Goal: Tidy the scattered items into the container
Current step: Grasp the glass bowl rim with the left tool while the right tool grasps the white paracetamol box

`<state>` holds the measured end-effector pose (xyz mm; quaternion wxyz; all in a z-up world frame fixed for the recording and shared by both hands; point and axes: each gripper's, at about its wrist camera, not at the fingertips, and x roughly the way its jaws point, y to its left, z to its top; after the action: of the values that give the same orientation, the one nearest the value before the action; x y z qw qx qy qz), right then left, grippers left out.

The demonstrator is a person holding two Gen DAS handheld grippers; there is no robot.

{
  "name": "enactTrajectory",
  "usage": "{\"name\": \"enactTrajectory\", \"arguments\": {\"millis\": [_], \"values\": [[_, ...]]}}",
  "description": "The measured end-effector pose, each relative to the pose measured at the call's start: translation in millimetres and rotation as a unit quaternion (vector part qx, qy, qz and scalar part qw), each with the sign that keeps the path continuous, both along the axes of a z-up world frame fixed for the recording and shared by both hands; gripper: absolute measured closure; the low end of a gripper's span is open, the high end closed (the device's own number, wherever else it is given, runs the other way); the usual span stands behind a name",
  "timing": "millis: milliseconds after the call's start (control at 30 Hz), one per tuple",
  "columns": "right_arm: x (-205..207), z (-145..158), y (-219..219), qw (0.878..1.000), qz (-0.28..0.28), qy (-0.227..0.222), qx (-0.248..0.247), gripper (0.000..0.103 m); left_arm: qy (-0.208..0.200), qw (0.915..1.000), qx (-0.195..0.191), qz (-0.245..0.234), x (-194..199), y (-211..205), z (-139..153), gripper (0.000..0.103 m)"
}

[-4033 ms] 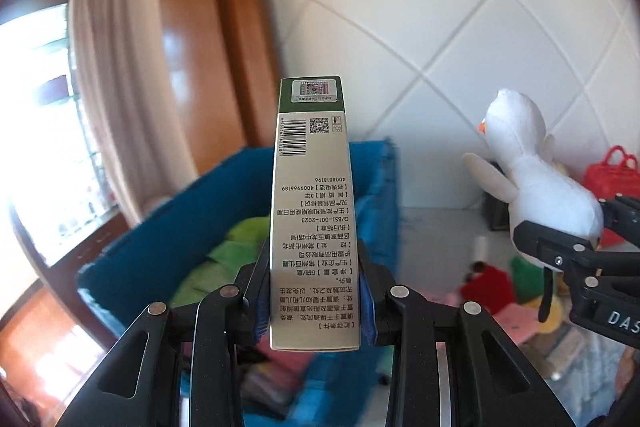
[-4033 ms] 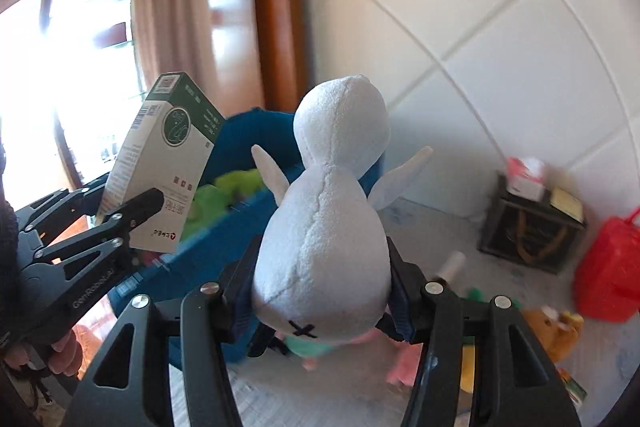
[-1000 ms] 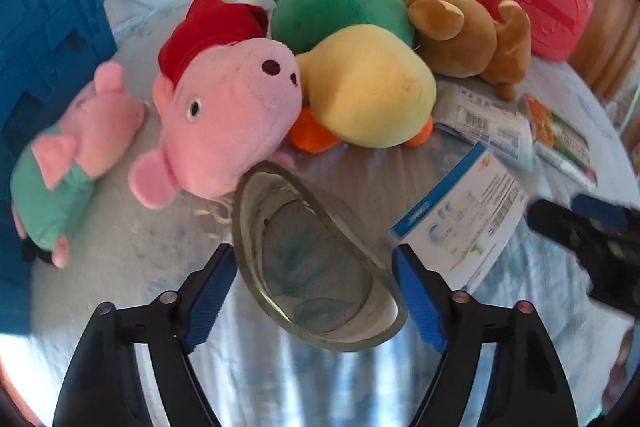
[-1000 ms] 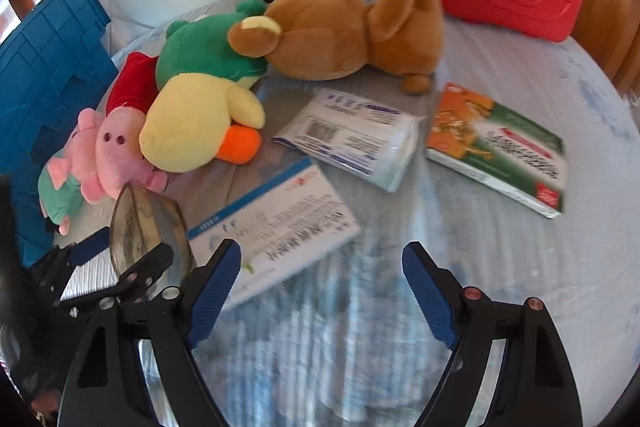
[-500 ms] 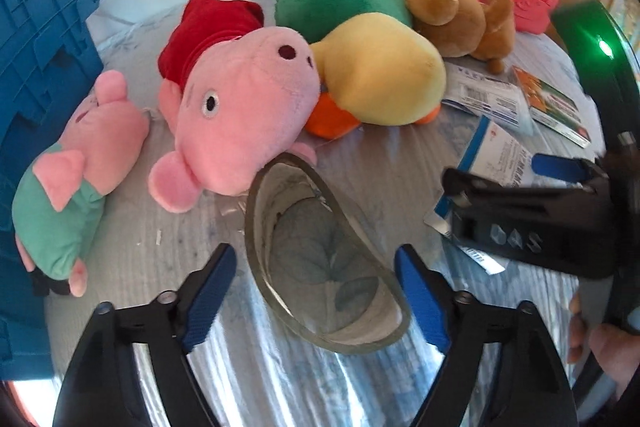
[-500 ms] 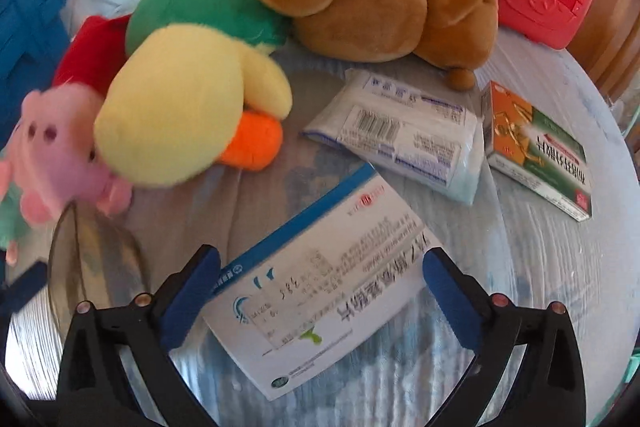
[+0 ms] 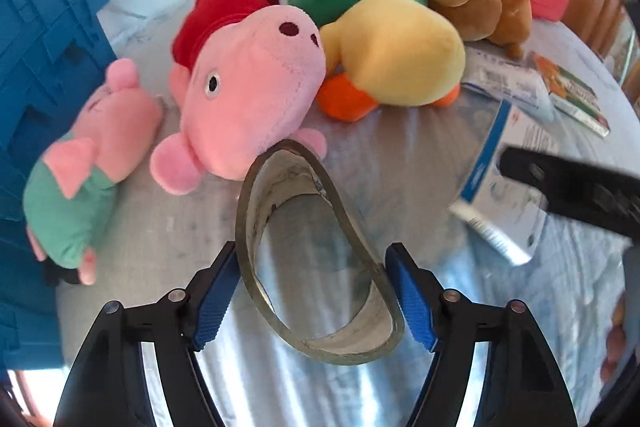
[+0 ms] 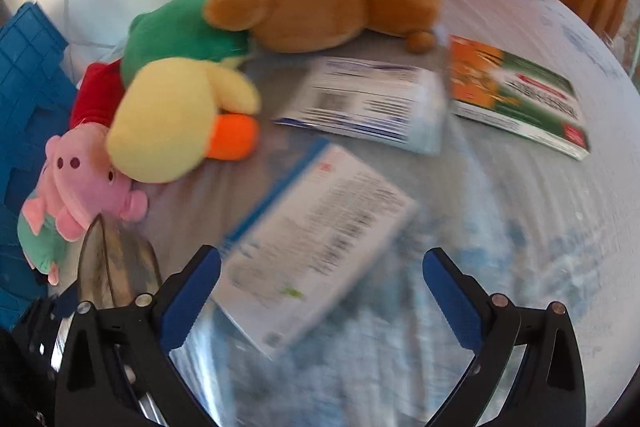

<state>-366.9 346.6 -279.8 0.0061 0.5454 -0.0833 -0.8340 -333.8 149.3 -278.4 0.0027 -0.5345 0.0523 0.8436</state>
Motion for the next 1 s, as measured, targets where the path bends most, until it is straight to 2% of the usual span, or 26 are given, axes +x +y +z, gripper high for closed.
{"name": "enactTrajectory", "arguments": {"millis": [133, 200, 267, 367, 400, 433, 467, 600, 667, 733, 833, 867, 900, 1000], "values": [[-12.2, -5.9, -31.4, 0.998, 0.004, -0.001, 0.061, 0.000, 0.007, 0.9999, 0.004, -0.007, 1.6, -9.7, 1.3, 0.030], [-9.4, -8.6, -34.8, 0.997, 0.010, -0.010, 0.073, 0.000, 0.008, 0.9997, 0.014, -0.016, 1.9, -8.5, 1.6, 0.031], [2.1, -13.7, -18.8, 0.999, 0.012, -0.029, 0.032, 0.000, 0.009, 0.9994, 0.020, -0.026, 2.2, -5.3, 2.4, 0.031], [23.4, -6.3, 11.3, 0.998, 0.011, -0.037, 0.057, 0.000, 0.018, 0.9984, 0.026, -0.048, 3.5, 2.7, 4.4, 0.031], [27.7, -4.9, 22.7, 0.997, 0.003, -0.043, 0.061, 0.005, 0.020, 0.9980, 0.027, -0.053, 3.5, 5.5, 4.8, 0.031], [30.5, -4.2, 32.9, 0.996, -0.006, -0.050, 0.069, 0.023, 0.020, 0.9978, 0.029, -0.056, 2.8, 8.1, 5.0, 0.031], [33.2, -0.8, 42.4, 0.996, -0.015, -0.048, 0.070, 0.025, 0.020, 0.9976, 0.031, -0.058, 1.8, 10.9, 4.9, 0.031], [32.8, 15.4, 47.0, 0.999, 0.002, -0.028, 0.035, 0.025, 0.021, 0.9978, 0.023, -0.058, -1.1, 21.7, 1.4, 0.031], [31.2, 14.1, 33.3, 0.999, 0.025, -0.013, 0.039, 0.025, 0.023, 0.9980, 0.023, -0.053, 4.4, 22.6, 1.9, 0.030], [26.0, 15.8, 27.8, 0.998, 0.040, -0.013, 0.052, 0.018, 0.026, 0.9981, 0.022, -0.051, 5.6, 21.0, 3.3, 0.030], [18.2, 15.5, 23.4, 0.998, 0.051, -0.011, 0.047, 0.017, 0.029, 0.9983, 0.019, -0.046, 6.1, 22.3, 4.1, 0.031], [17.3, 16.5, 22.0, 0.997, 0.050, -0.009, 0.049, 0.019, 0.030, 0.9984, 0.017, -0.044, 6.7, 23.0, 4.3, 0.032], [17.5, 19.0, 20.1, 0.997, 0.050, -0.005, 0.057, 0.028, 0.032, 0.9985, 0.015, -0.041, 8.0, 23.5, 4.7, 0.032], [21.0, 27.4, 15.5, 0.997, 0.058, -0.005, 0.050, 0.029, 0.037, 0.9985, 0.011, -0.039, 12.0, 27.0, 8.0, 0.033]]}}
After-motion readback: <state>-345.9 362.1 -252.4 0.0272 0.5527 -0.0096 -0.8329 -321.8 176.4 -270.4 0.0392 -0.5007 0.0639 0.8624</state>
